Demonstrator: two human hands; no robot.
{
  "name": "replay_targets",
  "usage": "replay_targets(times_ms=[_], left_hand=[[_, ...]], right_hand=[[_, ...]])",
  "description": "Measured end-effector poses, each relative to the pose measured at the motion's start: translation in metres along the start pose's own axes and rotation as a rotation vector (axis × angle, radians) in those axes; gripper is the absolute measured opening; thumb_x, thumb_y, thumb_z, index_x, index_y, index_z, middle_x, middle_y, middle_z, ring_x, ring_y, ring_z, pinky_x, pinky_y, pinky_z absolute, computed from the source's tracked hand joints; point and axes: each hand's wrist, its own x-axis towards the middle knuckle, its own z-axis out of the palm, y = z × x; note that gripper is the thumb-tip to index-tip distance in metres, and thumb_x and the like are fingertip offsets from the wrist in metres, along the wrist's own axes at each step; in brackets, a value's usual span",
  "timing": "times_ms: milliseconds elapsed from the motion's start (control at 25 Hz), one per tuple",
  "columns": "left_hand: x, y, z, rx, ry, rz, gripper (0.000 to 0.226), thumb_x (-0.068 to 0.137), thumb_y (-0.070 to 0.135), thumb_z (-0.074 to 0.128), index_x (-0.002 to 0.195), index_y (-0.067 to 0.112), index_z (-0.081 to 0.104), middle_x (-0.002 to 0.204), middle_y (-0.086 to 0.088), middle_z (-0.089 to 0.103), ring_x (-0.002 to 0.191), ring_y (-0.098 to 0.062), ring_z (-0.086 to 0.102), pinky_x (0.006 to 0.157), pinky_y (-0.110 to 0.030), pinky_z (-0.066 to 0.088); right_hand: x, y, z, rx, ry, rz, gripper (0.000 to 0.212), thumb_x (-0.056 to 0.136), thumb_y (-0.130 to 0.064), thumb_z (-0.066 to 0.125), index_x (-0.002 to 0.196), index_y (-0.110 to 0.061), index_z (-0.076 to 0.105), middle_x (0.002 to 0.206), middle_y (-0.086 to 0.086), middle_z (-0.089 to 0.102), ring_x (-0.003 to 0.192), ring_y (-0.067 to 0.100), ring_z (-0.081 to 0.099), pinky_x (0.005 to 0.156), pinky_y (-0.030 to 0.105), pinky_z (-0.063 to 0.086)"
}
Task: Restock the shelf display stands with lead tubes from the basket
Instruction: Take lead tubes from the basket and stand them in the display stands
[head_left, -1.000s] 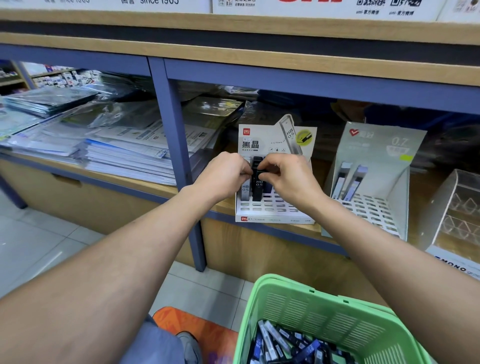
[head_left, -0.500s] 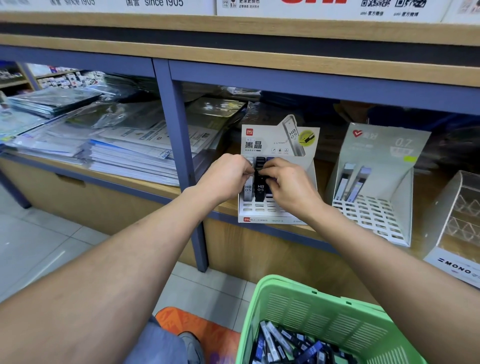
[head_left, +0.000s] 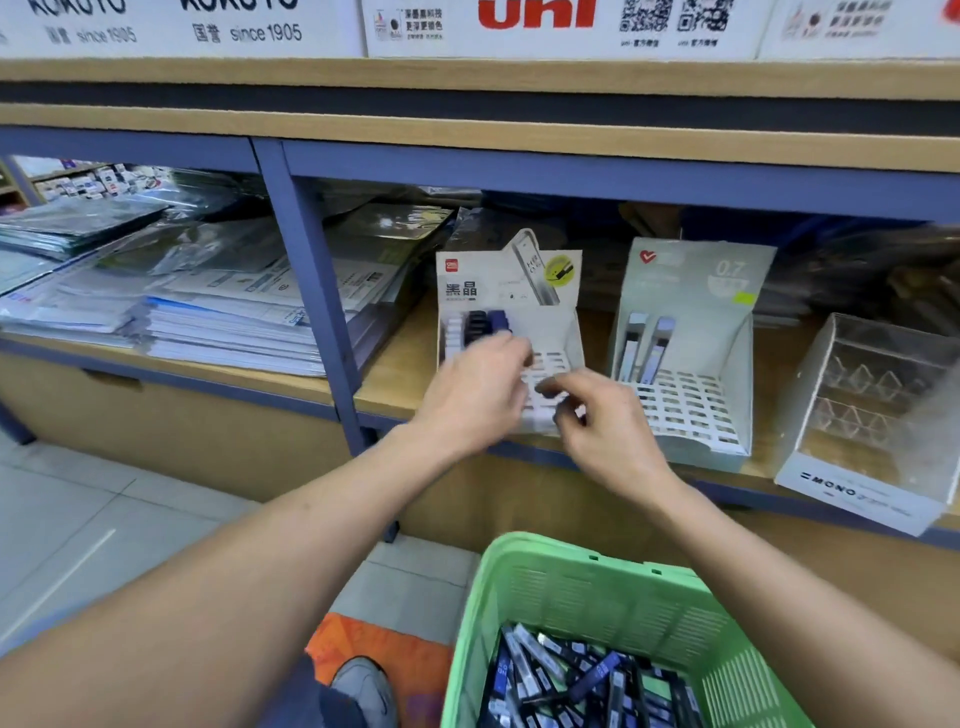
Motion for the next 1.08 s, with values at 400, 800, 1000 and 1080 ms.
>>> replay_targets(times_ms=[400, 800, 1000, 1080], left_hand=[[-0.097, 0.067, 0.174, 0.128, -0.877, -0.03, 0.016, 0.09, 0.001, 0.052, 0.102, 0.009, 0.057, 0.098, -0.01, 0.065, 0.08, -0.026, 0.063, 0.062, -0.034, 0.048], [-0.171, 0.045, 0.299, 0.015, -1.159, -0.576, 0.056, 0.093, 0.027, 0.068, 0.137, 0.0, 0.045, 0.14, -0.019, 0.05, 0.122, -0.031, 0.056, 0.1, -0.036, 0.049], [-0.184, 0.036, 0.324, 0.049, -1.042, -0.789, 0.108, 0.089, 0.041, 0.073, 0.153, -0.012, 0.002, 0.153, -0.029, 0.025, 0.139, -0.038, 0.033, 0.111, -0.038, 0.036], [-0.186, 0.04, 0.332, 0.059, -0.968, -0.807, 0.108, 0.086, 0.049, 0.074, 0.15, -0.013, 0.011, 0.148, -0.029, 0.033, 0.135, -0.039, 0.036, 0.108, -0.039, 0.038]], right_hand=[[-0.186, 0.119, 0.045, -0.089, -0.716, 0.631, 0.035, 0.092, 0.003, 0.051, 0.116, -0.013, 0.07, 0.116, 0.005, 0.072, 0.102, 0.021, 0.069, 0.092, 0.032, 0.056], [-0.268, 0.181, 0.085, -0.236, -0.887, 1.053, 0.061, 0.097, -0.015, 0.06, 0.149, 0.001, 0.031, 0.15, 0.022, 0.041, 0.128, 0.033, 0.054, 0.104, 0.037, 0.045], [-0.282, 0.202, 0.106, -0.251, -0.862, 1.126, 0.096, 0.095, -0.05, 0.061, 0.161, -0.014, 0.001, 0.168, 0.016, -0.007, 0.151, 0.039, 0.02, 0.119, 0.046, 0.034], [-0.283, 0.208, 0.111, -0.285, -0.894, 1.113, 0.103, 0.092, -0.061, 0.058, 0.161, -0.015, -0.003, 0.168, 0.016, -0.008, 0.154, 0.039, 0.009, 0.121, 0.051, 0.026]])
